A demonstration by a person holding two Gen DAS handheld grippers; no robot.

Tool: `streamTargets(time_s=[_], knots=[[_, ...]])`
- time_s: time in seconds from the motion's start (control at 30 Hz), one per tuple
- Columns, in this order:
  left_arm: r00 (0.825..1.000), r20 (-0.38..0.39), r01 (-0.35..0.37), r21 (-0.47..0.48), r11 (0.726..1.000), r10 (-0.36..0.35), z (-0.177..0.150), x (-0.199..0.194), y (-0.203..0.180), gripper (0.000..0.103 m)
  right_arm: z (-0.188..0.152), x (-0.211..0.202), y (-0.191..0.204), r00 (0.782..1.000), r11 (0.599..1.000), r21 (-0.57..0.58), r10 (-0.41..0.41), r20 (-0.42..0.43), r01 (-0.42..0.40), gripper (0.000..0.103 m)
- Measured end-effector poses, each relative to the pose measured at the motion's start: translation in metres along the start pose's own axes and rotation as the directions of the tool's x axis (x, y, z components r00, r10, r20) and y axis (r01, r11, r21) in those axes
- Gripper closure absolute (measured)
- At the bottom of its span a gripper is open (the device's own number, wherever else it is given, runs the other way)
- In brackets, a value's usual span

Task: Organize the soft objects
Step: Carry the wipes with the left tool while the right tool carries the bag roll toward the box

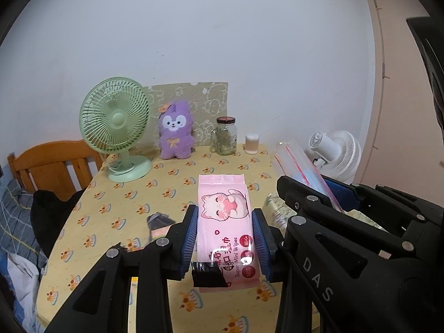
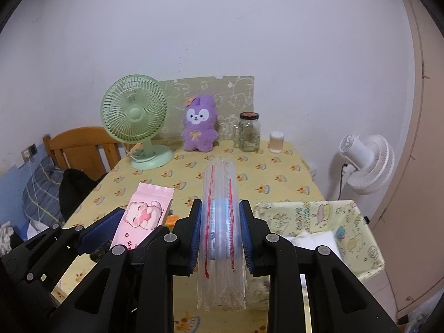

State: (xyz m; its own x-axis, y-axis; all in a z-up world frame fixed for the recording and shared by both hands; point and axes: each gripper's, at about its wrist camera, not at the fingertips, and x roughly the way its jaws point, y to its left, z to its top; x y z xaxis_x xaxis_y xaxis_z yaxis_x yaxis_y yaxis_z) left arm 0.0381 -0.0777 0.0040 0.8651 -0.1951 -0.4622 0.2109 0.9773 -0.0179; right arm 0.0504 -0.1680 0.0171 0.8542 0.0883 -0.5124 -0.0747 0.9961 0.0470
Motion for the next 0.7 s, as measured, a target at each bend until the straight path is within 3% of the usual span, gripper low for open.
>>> streamTargets(time_s=[0.7], knots=[[0.996,-0.021,0.083,0.04,0.996,-0.083,0.003,0.037,-0.053,0.064,-0.009,0.013,-0.065,0.997,0.996,0.044,-0.072,-0.012,0.072,0.074]])
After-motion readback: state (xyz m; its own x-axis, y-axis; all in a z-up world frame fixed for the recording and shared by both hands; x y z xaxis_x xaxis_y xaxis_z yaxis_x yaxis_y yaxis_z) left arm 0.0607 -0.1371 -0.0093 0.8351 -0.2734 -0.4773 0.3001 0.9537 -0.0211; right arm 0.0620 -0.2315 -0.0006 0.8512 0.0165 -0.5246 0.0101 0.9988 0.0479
